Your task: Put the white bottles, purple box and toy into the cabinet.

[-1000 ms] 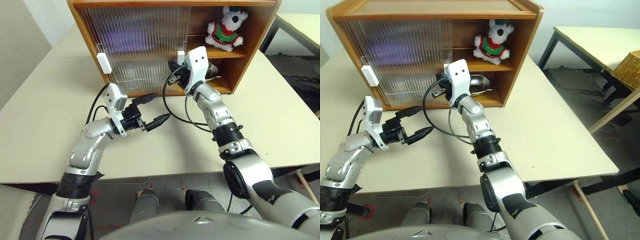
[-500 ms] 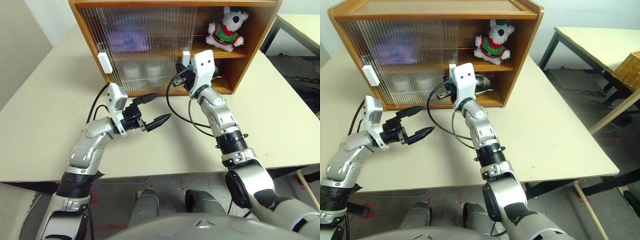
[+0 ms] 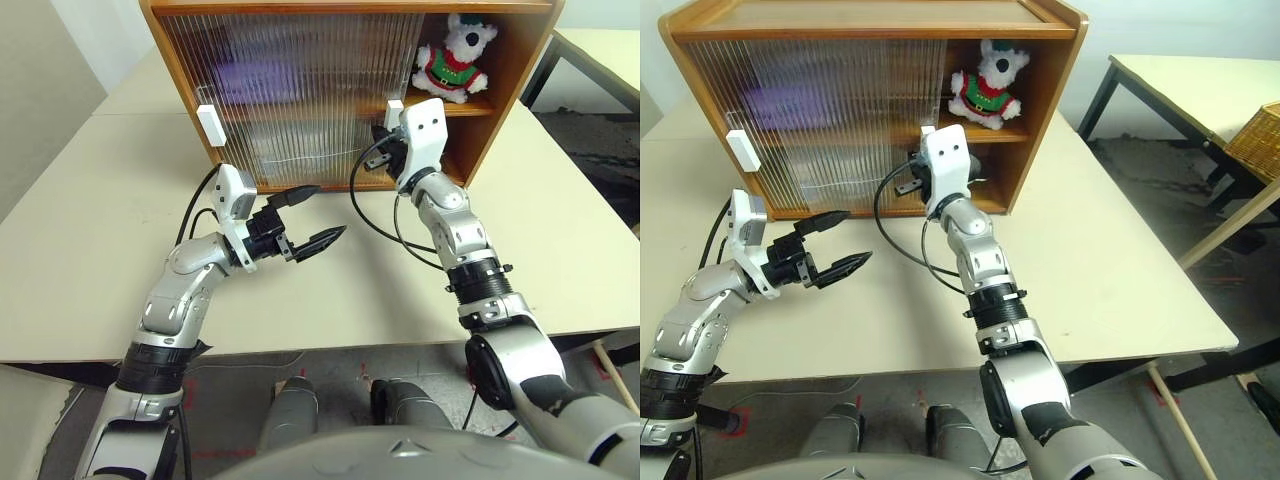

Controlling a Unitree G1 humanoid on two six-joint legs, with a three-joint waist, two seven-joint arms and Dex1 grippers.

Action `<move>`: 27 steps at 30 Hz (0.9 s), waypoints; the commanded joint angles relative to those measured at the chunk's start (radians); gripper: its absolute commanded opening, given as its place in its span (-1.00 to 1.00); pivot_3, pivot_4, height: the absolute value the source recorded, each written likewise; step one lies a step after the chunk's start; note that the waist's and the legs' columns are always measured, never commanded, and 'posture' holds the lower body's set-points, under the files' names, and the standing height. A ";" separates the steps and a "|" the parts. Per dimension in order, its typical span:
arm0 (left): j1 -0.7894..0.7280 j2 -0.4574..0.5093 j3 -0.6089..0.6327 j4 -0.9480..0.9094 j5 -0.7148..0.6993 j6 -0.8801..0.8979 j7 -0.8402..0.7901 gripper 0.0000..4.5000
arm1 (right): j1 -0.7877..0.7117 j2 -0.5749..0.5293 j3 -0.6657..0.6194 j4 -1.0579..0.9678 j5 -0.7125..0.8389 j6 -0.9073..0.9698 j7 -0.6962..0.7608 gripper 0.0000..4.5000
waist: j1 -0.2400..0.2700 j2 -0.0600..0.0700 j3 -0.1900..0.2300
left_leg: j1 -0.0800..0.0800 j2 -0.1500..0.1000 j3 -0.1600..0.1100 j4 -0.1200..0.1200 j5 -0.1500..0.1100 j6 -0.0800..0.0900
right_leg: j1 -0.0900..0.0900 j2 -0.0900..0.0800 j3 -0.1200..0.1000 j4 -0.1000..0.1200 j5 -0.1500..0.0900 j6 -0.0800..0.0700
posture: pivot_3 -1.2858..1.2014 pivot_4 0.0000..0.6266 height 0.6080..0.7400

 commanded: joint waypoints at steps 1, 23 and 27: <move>-0.001 -0.001 -0.005 0.004 0.013 -0.006 -0.006 1.00 | -0.013 -0.027 -0.039 0.044 -0.019 -0.013 -0.045 -0.98 | 0.000 0.000 0.000 | 0.000 0.000 0.000 0.000 0.000 0.000 | 0.000 0.000 0.000 0.000 0.000 0.000 | 0.15 -0.73 1.00; 0.004 -0.018 -0.016 0.012 0.021 -0.015 -0.012 1.00 | 0.051 -0.130 -0.096 0.000 -0.036 -0.021 -0.104 -0.98 | 0.002 0.000 0.000 | 0.001 -0.003 -0.011 -0.001 0.000 0.000 | 0.002 0.000 -0.003 0.000 0.002 0.001 | 0.14 -0.71 1.00; 0.009 -0.018 -0.015 0.009 0.019 -0.013 -0.012 1.00 | 0.060 -0.151 -0.107 -0.006 -0.038 -0.012 -0.103 -0.98 | 0.004 0.000 0.000 | 0.000 -0.004 -0.011 0.001 0.000 0.000 | 0.002 0.000 -0.002 -0.001 0.002 0.001 | 0.14 -0.70 1.00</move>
